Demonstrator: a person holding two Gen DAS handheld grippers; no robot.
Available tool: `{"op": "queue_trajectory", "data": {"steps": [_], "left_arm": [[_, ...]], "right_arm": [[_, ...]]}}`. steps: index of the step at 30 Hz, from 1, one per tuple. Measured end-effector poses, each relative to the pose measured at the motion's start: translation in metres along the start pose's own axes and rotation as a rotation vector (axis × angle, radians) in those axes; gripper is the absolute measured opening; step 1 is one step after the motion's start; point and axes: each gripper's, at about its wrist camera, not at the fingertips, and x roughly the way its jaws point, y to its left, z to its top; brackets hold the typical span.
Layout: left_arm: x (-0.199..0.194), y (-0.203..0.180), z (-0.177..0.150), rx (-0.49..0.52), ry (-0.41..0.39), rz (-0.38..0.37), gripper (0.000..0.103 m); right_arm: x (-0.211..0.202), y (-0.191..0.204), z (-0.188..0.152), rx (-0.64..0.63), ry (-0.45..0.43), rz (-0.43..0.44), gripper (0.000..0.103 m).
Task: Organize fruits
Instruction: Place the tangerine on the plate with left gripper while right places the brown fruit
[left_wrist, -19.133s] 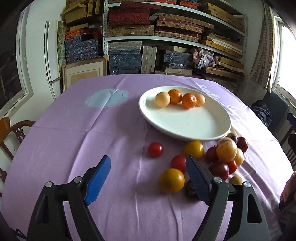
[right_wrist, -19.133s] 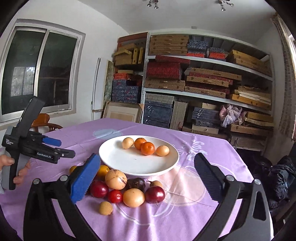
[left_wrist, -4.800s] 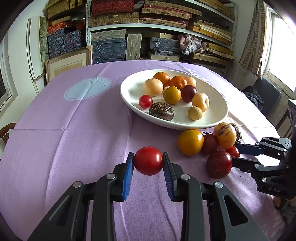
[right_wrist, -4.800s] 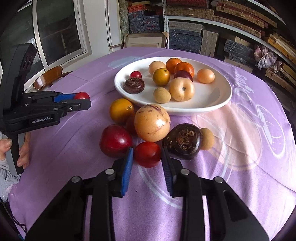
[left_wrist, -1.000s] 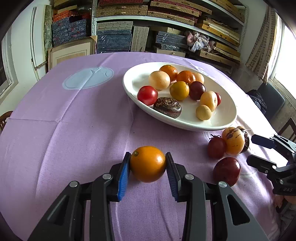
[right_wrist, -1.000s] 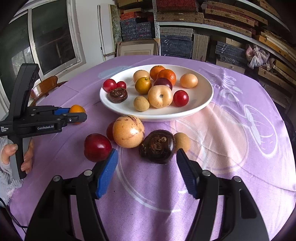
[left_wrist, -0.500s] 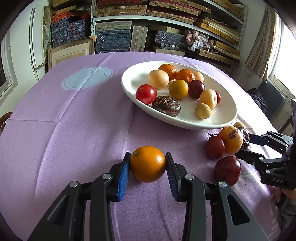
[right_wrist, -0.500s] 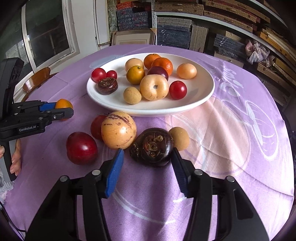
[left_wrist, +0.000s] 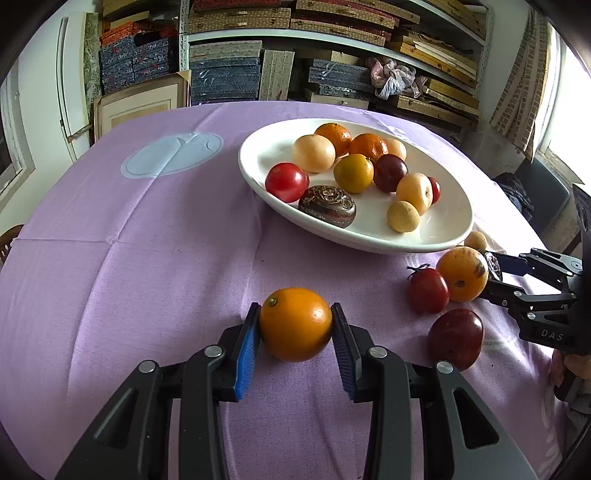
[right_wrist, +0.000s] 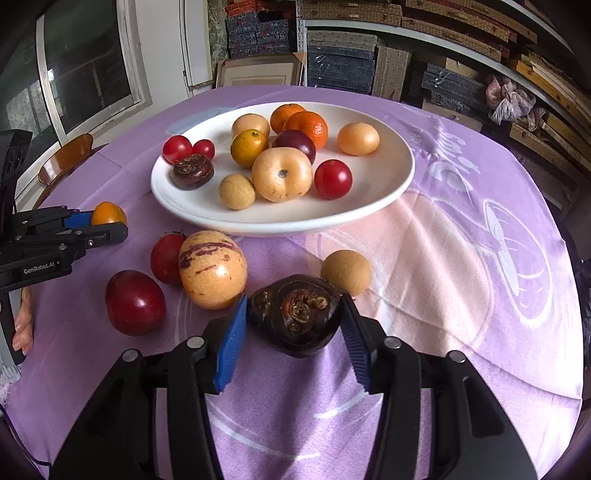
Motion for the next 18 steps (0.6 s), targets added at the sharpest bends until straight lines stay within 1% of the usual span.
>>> {"op": "queue_trajectory", "data": {"steps": [3,6,8,10,11,14,16,18], "left_arm": [[0.001,0.0,0.0,0.001,0.0,-0.003,0.038],[0.0,0.0,0.0,-0.005,-0.006,-0.013,0.038],[-0.009,0.001,0.002,-0.01,-0.053,-0.002,0.038],[-0.025,0.001,0.008,-0.018,-0.118,0.015,0.038],[-0.031,0.001,0.013,-0.022,-0.138,0.019,0.038],[-0.045,-0.008,0.035,-0.001,-0.194,0.039,0.038],[-0.046,-0.015,0.053,0.004,-0.211,0.029,0.038],[-0.041,-0.022,0.066,0.011,-0.215,0.03,0.038]], "right_arm": [[-0.004,0.003,-0.002,-0.001,-0.012,0.011,0.049],[-0.015,-0.004,-0.009,0.04,-0.042,0.019,0.049],[-0.027,-0.012,-0.011,0.073,-0.075,0.014,0.049],[-0.046,-0.02,-0.01,0.115,-0.132,0.008,0.049],[-0.056,-0.023,-0.008,0.131,-0.166,0.009,0.049],[-0.077,-0.026,0.009,0.138,-0.237,0.002,0.048],[-0.081,-0.023,0.025,0.131,-0.257,0.005,0.048],[-0.075,-0.018,0.042,0.118,-0.262,0.013,0.048]]}}
